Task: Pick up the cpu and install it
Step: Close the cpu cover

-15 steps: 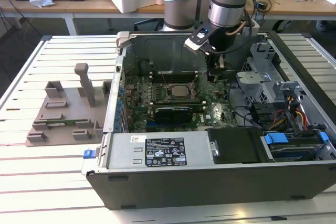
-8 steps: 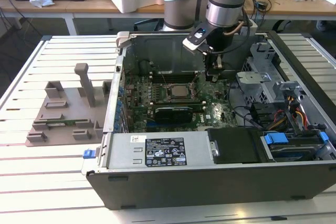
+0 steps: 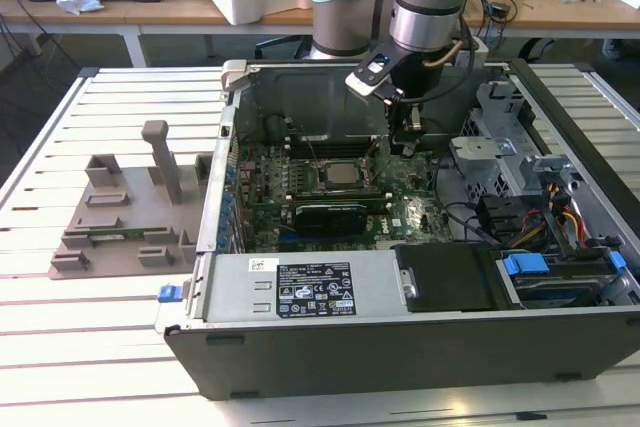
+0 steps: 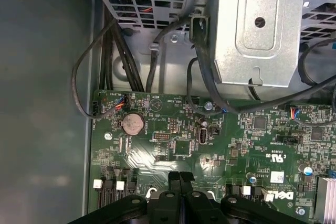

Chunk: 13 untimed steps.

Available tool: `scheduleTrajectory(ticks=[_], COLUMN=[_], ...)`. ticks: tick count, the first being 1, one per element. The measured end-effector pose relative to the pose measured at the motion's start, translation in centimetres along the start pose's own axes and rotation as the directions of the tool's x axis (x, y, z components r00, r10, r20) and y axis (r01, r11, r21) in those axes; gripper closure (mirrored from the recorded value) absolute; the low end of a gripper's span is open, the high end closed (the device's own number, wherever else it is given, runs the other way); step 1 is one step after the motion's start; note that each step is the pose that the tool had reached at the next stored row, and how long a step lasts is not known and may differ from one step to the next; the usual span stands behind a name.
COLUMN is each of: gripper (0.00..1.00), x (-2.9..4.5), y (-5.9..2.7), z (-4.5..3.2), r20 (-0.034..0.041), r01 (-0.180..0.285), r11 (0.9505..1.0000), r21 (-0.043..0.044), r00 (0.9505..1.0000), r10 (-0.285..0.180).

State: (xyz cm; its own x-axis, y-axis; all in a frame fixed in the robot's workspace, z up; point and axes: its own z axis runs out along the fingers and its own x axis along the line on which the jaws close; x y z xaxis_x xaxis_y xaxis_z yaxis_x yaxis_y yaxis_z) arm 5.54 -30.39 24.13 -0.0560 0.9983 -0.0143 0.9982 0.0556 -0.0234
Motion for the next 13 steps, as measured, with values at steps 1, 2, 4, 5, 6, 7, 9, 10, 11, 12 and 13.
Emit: scheduleTrajectory(ticks=[1,2,4,5,6,7,9,10,11,12,13], gripper=[0.89,0.89,0.89,0.89,0.89,0.89,0.89,0.89,0.89,0.89,0.89], x=[0.0,0.01,0.01,0.01,0.02,0.02,0.03,0.03,0.03,0.04,0.05], y=[-0.09,-0.16,-0.21,-0.24,-0.27,-0.34,-0.49,-0.53,-0.61,-0.7,-0.81], z=[0.0,0.0,0.0,0.01,0.01,0.01,0.01,0.01,0.01,0.02,0.02], r20=[0.0,0.0,0.0,-0.0001,-0.0001,0.0,0.0,-0.0001,0.0,0.0,0.0], r01=[0.0,0.0,0.0,0.0,0.0,0.0,0.0,0.0,0.0,0.0,0.0], r11=[1.0,1.0,1.0,1.0,1.0,1.0,1.0,1.0,1.0,1.0,1.0], r21=[0.0,-0.0001,-0.0001,-0.0001,-0.0001,-0.0001,-0.0002,-0.0002,-0.0002,-0.0003,-0.0004], r00=[1.0,1.0,1.0,1.0,1.0,1.0,1.0,1.0,1.0,1.0,1.0], r10=[0.0,0.0,0.0,0.0,0.0,0.0,0.0,0.0,0.0,0.0,0.0])
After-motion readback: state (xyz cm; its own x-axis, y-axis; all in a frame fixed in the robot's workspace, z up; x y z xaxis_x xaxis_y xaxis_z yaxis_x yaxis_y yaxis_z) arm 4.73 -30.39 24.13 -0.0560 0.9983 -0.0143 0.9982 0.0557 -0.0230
